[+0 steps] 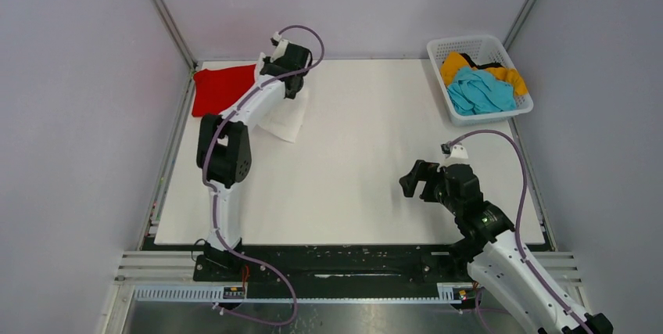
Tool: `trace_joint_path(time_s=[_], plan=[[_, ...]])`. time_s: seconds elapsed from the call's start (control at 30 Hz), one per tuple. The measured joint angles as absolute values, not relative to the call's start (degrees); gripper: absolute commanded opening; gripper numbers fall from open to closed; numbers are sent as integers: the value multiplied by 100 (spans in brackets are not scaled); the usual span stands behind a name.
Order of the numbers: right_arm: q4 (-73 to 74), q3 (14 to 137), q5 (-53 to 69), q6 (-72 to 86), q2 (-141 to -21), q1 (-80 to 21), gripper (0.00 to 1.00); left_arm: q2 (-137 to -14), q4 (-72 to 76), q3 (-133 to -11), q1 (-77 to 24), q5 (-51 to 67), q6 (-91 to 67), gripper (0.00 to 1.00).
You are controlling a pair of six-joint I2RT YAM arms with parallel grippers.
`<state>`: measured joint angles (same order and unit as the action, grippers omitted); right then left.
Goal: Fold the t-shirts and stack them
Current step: Put the neatly folded tshirt into the corner of the board with the left arm
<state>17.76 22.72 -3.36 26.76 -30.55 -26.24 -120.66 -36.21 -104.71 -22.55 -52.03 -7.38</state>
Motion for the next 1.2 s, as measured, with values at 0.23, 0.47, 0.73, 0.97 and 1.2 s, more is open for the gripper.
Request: trace_joint_path(time_s=[0.23, 0.47, 0.73, 0.97, 1.2], plan=[[1774, 2272, -408, 2676, -3240, -2624, 99, -12097, -3286, -10995, -1625, -5218, 123, 0], [1774, 2272, -504, 2676, -3308, -2624, 100, -12173, -3177, -11417, -1181, -4901, 478, 0], [1772, 2272, -672, 2674, -3312, -2624, 99, -12210, -3232, -12101, -1144, -4405, 386, 0], [1774, 2272, -733, 2676, -3310, -2624, 99, -12210, -3378, -12317, -1155, -4152, 12, 0], [1772, 2272, -808, 2676, -3288, -2624, 100, -12213, -3474, -12912, -941, -4112, -543, 0]])
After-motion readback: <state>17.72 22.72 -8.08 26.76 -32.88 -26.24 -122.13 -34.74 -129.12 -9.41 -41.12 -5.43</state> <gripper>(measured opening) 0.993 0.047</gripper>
